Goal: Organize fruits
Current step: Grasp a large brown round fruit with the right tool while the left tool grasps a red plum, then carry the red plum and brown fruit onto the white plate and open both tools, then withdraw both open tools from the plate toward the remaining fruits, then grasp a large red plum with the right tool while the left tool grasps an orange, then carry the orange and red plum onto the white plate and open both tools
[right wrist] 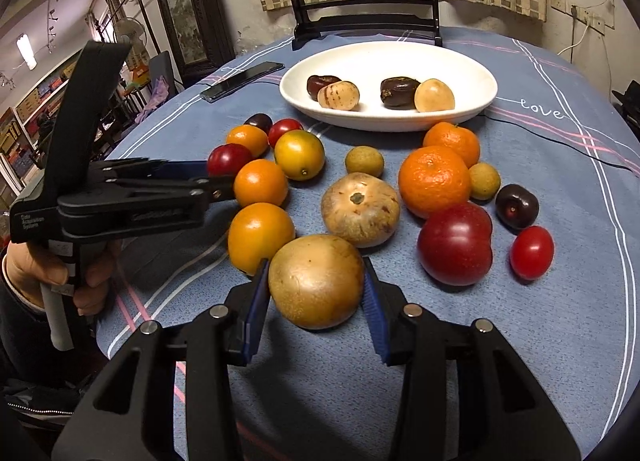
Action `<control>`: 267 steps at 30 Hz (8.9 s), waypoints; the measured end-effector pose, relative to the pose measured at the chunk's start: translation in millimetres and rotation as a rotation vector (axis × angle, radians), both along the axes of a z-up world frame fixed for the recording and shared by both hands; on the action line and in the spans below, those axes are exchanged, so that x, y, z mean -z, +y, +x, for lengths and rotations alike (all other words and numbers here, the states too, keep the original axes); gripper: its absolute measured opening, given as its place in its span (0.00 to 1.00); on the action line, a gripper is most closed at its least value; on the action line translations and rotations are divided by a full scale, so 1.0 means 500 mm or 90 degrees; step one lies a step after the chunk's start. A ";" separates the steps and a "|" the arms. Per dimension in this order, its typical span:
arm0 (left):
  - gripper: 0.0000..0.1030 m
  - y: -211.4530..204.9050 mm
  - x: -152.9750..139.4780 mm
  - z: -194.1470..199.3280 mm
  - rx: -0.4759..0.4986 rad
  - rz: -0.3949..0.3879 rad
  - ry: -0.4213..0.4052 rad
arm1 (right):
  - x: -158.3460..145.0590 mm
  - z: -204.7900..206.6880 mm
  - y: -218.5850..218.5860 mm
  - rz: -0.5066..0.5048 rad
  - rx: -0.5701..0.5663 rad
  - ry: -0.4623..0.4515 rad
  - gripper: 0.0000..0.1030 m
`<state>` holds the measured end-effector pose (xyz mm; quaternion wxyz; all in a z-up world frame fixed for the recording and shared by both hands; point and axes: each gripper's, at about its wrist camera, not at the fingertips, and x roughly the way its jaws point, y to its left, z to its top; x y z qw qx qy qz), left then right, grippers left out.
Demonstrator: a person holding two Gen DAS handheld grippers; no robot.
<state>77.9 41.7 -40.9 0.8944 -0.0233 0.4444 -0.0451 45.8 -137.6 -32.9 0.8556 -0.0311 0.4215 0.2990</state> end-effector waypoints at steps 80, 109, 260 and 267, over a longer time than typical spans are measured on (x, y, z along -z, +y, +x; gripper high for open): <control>0.87 0.022 -0.074 0.242 -0.065 -0.049 -0.047 | -0.082 0.277 -0.021 0.058 0.139 -0.037 0.65; 0.89 0.018 -0.063 0.121 -0.067 0.027 -0.132 | -0.073 0.106 -0.123 0.042 0.170 -0.048 0.66; 0.60 -0.041 -0.085 0.289 -0.025 0.041 -0.082 | -0.081 0.324 0.012 0.049 0.152 -0.076 0.64; 0.64 -0.040 -0.080 0.288 -0.029 0.040 -0.076 | -0.084 0.318 0.010 0.053 0.153 -0.076 0.67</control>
